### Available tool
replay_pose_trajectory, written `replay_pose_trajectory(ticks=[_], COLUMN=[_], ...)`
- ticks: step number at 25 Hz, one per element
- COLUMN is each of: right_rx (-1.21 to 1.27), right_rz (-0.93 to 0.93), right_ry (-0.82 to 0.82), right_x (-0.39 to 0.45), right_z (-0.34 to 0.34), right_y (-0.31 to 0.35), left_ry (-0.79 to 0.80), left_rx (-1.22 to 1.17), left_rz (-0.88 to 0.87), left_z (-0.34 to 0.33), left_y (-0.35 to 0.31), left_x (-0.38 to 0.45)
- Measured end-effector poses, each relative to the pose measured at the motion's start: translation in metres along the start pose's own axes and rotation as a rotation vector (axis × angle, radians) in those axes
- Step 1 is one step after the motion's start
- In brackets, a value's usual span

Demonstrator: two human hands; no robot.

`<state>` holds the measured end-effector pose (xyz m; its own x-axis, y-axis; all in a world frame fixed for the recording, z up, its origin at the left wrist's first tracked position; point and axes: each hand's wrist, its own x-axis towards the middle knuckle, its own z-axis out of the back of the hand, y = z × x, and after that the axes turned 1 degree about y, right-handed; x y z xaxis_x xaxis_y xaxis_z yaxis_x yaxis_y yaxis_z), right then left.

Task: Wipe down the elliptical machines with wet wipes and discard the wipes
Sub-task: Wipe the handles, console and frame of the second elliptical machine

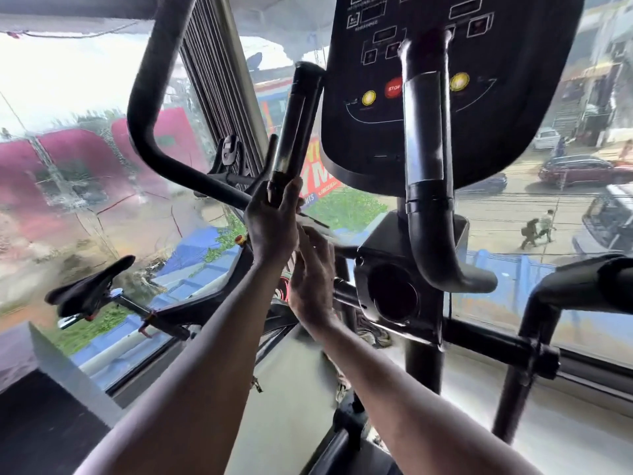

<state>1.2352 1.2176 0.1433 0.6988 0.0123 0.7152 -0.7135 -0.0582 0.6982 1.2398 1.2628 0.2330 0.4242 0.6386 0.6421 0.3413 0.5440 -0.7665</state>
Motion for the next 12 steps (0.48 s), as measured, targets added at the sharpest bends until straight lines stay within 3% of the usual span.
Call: replay_pose_trajectory(ticks=[2, 5, 6, 10, 12], right_rx=[-0.091, -0.012, 0.039, 0.022, -0.139], right_rz=[-0.028, -0.386, -0.401, -0.019, -0.041], right_ry=[0.025, 0.048, 0.057, 0.186, 0.28], right_x=[0.01, 0.032, 0.03, -0.01, -0.006], right_z=[-0.002, -0.004, -0.005, -0.003, -0.004], right_y=[-0.038, -0.045, -0.032, -0.016, -0.055], left_ry=[-0.017, -0.06, -0.07, -0.104, -0.111], left_rx=[0.011, 0.066, 0.062, 0.065, 0.09], left_rz=[-0.02, -0.064, -0.067, -0.064, -0.088], left_z=[0.0, 0.0, -0.001, -0.002, -0.003], left_y=[0.001, 0.005, 0.007, 0.009, 0.01], left_x=[0.001, 0.002, 0.002, 0.002, 0.001])
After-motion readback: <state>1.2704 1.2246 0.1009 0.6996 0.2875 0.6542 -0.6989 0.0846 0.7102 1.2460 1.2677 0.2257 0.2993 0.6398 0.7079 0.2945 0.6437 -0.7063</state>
